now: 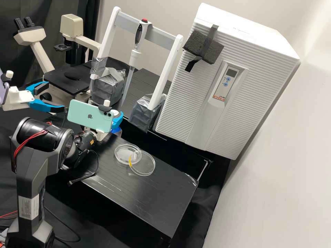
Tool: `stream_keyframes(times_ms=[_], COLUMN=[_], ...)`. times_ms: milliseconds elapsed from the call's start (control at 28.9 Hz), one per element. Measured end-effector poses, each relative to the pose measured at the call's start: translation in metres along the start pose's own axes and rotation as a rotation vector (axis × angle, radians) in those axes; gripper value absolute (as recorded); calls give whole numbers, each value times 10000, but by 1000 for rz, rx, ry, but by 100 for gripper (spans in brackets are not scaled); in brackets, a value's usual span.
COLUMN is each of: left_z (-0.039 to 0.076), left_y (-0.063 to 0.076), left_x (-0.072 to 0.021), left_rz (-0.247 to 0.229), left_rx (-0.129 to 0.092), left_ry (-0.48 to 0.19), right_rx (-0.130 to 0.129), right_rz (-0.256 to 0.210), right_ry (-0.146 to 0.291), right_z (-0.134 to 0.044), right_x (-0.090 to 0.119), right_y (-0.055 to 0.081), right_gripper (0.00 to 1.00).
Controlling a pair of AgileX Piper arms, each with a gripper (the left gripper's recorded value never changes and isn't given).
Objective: Close the bottle
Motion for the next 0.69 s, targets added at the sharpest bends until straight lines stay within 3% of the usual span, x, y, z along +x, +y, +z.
stream_keyframes(times_ms=[416, 693], left_z=[0, 1], left_y=[2, 5], left_x=[2, 5], left_rz=[1, 2], left_rx=[0, 0], left_ry=[0, -1], right_rx=[-1, -1], right_rz=[9, -6], right_ry=[-2, 17], right_z=[12, -41], right_x=[-68, -92], right_y=[51, 10], right_gripper=[0, 0])
